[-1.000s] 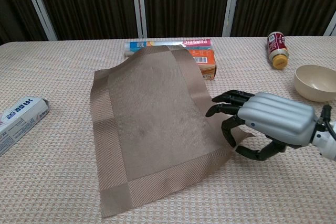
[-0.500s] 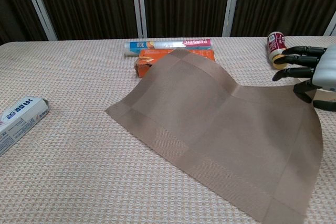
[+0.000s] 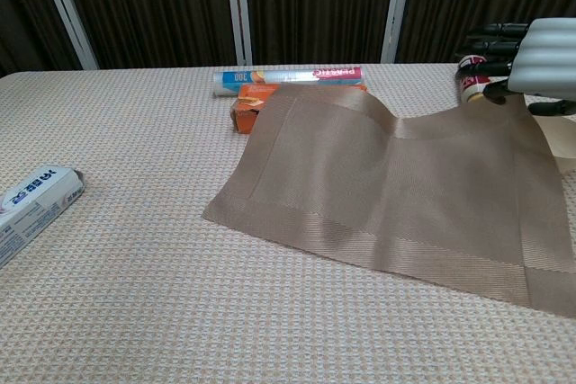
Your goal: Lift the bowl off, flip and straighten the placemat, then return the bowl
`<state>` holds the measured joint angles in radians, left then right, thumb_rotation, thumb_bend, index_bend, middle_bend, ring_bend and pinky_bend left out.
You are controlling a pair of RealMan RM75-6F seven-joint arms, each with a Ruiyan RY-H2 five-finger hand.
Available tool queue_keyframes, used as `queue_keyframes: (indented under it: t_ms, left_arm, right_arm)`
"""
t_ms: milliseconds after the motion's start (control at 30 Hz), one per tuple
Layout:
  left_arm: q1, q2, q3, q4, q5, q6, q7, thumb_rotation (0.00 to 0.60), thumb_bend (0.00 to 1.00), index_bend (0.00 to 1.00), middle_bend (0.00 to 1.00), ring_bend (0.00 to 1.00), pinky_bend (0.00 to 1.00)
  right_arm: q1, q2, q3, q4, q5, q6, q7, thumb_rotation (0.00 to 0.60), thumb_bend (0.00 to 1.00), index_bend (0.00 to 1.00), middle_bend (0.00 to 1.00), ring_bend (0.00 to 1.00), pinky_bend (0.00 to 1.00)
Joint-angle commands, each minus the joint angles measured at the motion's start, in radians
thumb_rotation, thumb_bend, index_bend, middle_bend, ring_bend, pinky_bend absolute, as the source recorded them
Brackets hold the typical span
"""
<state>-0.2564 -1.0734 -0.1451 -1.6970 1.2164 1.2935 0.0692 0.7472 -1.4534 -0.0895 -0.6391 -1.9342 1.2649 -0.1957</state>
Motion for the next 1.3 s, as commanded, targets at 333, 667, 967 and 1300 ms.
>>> queue_keyframes:
  t_ms: [333, 667, 967, 1300]
  left_arm:
    - [-0.046, -0.052, 0.022, 0.046, 0.087, -0.040, 0.024, 0.600, 0.04, 0.00, 0.00, 0.00, 0.00]
    - [-0.215, -0.242, 0.028, 0.175, 0.267, -0.167, 0.013, 0.600, 0.05, 0.19, 0.00, 0.00, 0.00]
    - [-0.357, -0.497, 0.000, 0.334, 0.259, -0.298, 0.092, 0.600, 0.13, 0.33, 0.00, 0.00, 0.00]
    - [-0.423, -0.661, 0.004, 0.481, 0.251, -0.329, 0.122, 0.600, 0.17, 0.35, 0.00, 0.00, 0.00]
  right_arm:
    - [-0.243, 0.114, 0.113, -0.397, 0.253, 0.193, 0.027, 0.600, 0.00, 0.00, 0.00, 0.00, 0.00]
    - [-0.396, 0.278, 0.124, -0.893, 0.450, 0.210, 0.011, 0.600, 0.00, 0.00, 0.00, 0.00, 0.00]
    - [-0.479, 0.291, 0.093, -1.068, 0.532, 0.212, -0.036, 0.600, 0.00, 0.00, 0.00, 0.00, 0.00]
    - [-0.513, 0.263, 0.109, -1.057, 0.523, 0.239, -0.033, 0.600, 0.00, 0.00, 0.00, 0.00, 0.00]
